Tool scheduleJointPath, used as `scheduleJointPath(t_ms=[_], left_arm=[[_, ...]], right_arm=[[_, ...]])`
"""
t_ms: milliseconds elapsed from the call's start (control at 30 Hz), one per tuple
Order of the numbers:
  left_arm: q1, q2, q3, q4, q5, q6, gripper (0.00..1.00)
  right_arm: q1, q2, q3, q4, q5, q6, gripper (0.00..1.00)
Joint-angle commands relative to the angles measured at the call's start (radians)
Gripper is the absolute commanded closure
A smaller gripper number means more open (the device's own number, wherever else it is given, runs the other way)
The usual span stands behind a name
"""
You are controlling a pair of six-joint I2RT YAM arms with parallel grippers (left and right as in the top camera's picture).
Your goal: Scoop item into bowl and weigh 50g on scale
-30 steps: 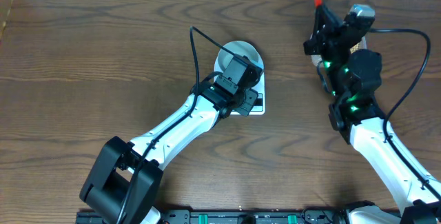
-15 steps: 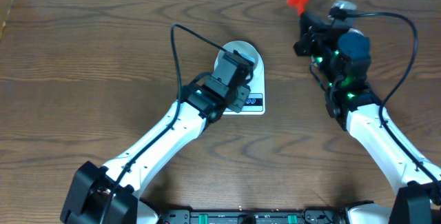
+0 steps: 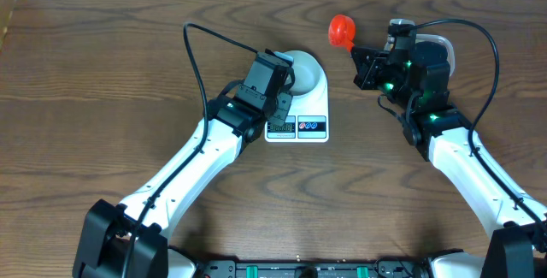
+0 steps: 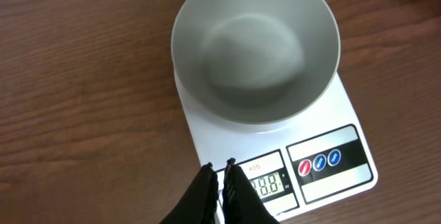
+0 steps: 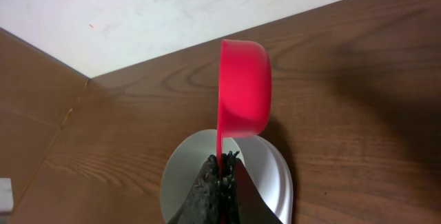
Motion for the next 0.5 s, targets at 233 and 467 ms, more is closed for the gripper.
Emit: scheduleJointPath(t_ms=[233, 467], left_arm=[[0.006, -0.007, -0.002, 0.004, -0.013, -0.016, 0.78], [0.006, -0.007, -0.002, 0.004, -0.013, -0.061, 0.62]], right_arm=[[-0.009, -0.001, 0.026, 0.002, 0.019, -0.020, 0.99], [-0.009, -0.001, 0.026, 0.002, 0.056, -0.020, 0.99]])
